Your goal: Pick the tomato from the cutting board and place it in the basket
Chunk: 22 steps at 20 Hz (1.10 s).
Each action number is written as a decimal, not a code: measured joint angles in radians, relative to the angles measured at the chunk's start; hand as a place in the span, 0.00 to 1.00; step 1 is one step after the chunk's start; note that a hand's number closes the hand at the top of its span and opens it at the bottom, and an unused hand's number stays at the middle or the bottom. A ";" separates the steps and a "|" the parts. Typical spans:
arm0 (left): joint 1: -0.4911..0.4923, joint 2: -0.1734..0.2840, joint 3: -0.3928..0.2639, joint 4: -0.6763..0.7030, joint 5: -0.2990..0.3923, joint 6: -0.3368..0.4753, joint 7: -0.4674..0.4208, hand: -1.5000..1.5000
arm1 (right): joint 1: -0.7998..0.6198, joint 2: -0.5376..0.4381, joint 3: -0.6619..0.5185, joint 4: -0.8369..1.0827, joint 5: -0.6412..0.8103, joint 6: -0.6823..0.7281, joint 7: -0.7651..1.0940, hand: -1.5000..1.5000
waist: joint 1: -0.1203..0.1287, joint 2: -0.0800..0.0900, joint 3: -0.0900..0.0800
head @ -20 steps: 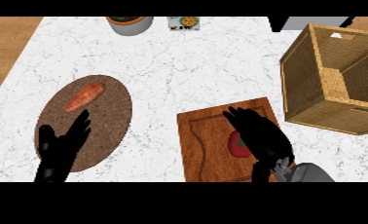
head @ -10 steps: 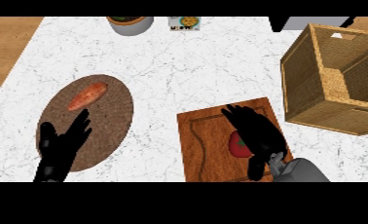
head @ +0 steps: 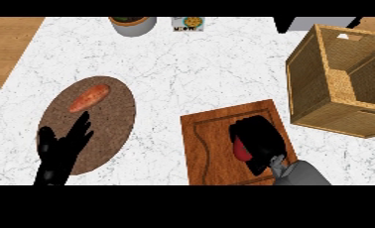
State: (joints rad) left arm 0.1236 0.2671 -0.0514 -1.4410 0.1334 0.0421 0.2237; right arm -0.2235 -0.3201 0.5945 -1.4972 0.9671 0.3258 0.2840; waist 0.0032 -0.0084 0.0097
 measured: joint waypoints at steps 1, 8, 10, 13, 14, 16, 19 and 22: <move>0.000 -0.006 0.000 0.001 -0.007 0.005 -0.002 0.50 | 0.005 -0.008 -0.002 -0.010 0.008 0.002 -0.010 1.00 | 0.000 0.000 0.001; 0.001 -0.006 0.015 -0.004 -0.009 -0.001 0.022 0.50 | 0.052 0.128 0.008 0.001 0.106 -0.035 0.179 1.00 | -0.008 -0.003 -0.003; 0.007 -0.006 0.017 -0.012 -0.003 -0.007 0.024 0.50 | 0.075 0.196 0.014 -0.009 0.137 -0.037 0.302 1.00 | -0.009 -0.003 -0.004; 0.005 -0.013 0.010 -0.013 -0.022 0.003 0.025 0.50 | 0.099 0.256 0.063 -0.021 0.189 -0.083 0.442 1.00 | -0.007 -0.002 -0.003; 0.005 -0.017 0.008 -0.017 -0.023 0.004 0.029 0.50 | 0.088 0.270 0.069 -0.021 0.197 -0.099 0.480 1.00 | -0.005 -0.001 -0.002; 0.002 -0.013 0.015 -0.016 -0.020 -0.001 0.038 0.50 | 0.089 0.289 0.097 -0.066 0.220 -0.130 0.549 1.00 | -0.005 0.000 -0.002; 0.008 -0.015 0.015 -0.021 -0.015 -0.007 0.036 0.50 | 0.091 0.305 0.092 -0.164 0.177 -0.261 0.596 1.00 | -0.007 0.001 -0.001; 0.013 -0.015 0.017 -0.023 -0.014 -0.008 0.035 0.50 | 0.078 0.313 0.074 -0.297 0.119 -0.418 0.614 1.00 | -0.011 -0.001 -0.001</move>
State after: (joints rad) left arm 0.1365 0.2523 -0.0345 -1.4643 0.1194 0.0343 0.2582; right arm -0.1454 -0.0074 0.6683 -1.7938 1.0860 -0.0924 0.8981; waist -0.0078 -0.0096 0.0091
